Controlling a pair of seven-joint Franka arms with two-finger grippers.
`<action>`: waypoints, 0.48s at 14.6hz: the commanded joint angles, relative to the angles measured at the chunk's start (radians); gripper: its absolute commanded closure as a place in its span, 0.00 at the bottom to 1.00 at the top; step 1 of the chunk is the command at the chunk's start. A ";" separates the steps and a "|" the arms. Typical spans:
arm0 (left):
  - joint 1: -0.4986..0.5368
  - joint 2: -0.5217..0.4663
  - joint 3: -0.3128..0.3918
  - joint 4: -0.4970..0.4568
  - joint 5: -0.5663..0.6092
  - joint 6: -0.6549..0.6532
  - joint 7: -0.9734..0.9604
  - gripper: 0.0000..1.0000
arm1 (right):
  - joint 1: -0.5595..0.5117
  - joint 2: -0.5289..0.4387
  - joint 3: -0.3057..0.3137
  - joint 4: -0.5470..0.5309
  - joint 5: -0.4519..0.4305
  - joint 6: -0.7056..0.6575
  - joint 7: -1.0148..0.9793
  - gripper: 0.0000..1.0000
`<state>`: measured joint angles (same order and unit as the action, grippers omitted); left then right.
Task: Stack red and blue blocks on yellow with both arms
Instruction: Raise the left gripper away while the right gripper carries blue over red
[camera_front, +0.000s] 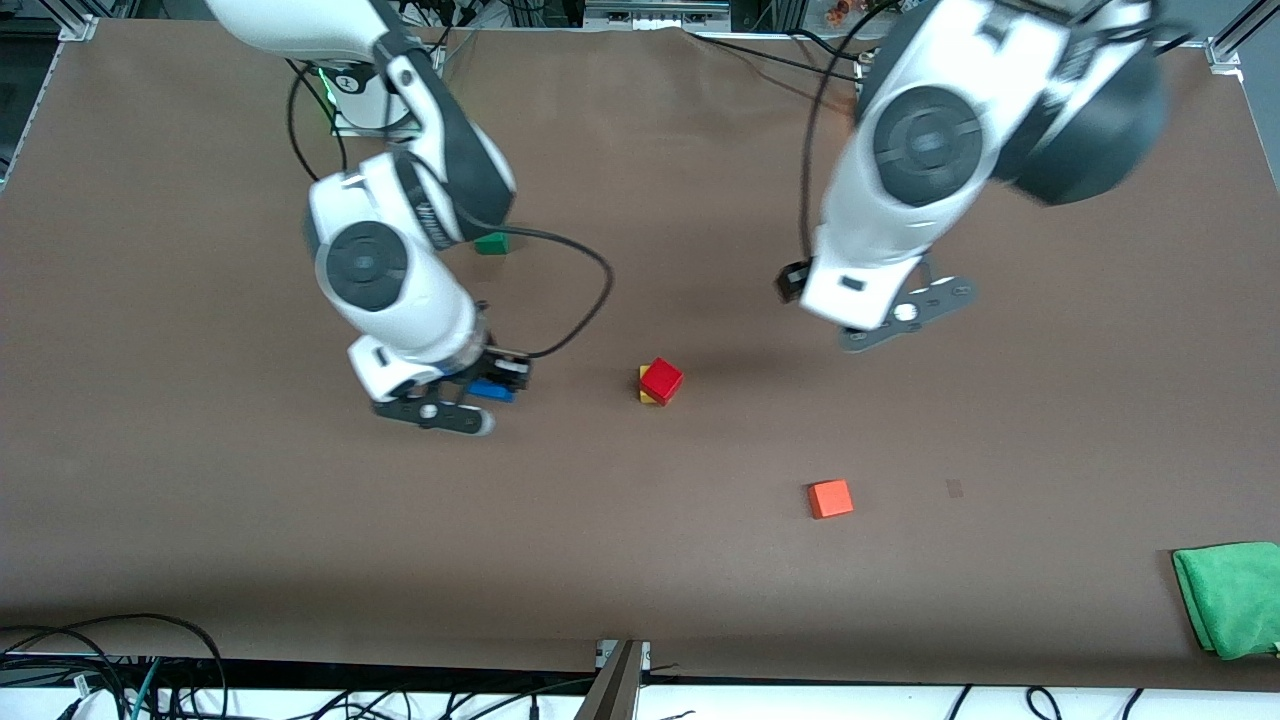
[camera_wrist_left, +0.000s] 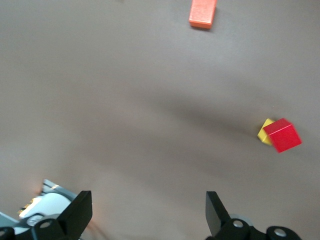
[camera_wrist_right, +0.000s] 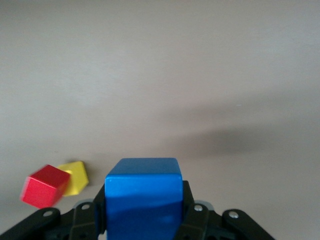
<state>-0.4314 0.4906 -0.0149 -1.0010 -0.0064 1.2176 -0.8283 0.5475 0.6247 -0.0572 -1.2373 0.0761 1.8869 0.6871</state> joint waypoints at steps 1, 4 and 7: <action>0.092 -0.040 -0.005 -0.021 -0.035 -0.064 0.186 0.00 | 0.061 0.073 -0.010 0.097 0.011 0.030 0.093 0.95; 0.210 -0.053 -0.005 -0.022 -0.029 -0.119 0.400 0.00 | 0.135 0.108 -0.010 0.104 0.010 0.122 0.208 0.95; 0.298 -0.058 -0.005 -0.024 -0.021 -0.121 0.535 0.00 | 0.198 0.141 -0.013 0.104 0.001 0.179 0.298 0.95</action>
<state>-0.1792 0.4592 -0.0117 -1.0013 -0.0110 1.1094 -0.3771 0.7135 0.7304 -0.0570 -1.1758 0.0759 2.0458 0.9307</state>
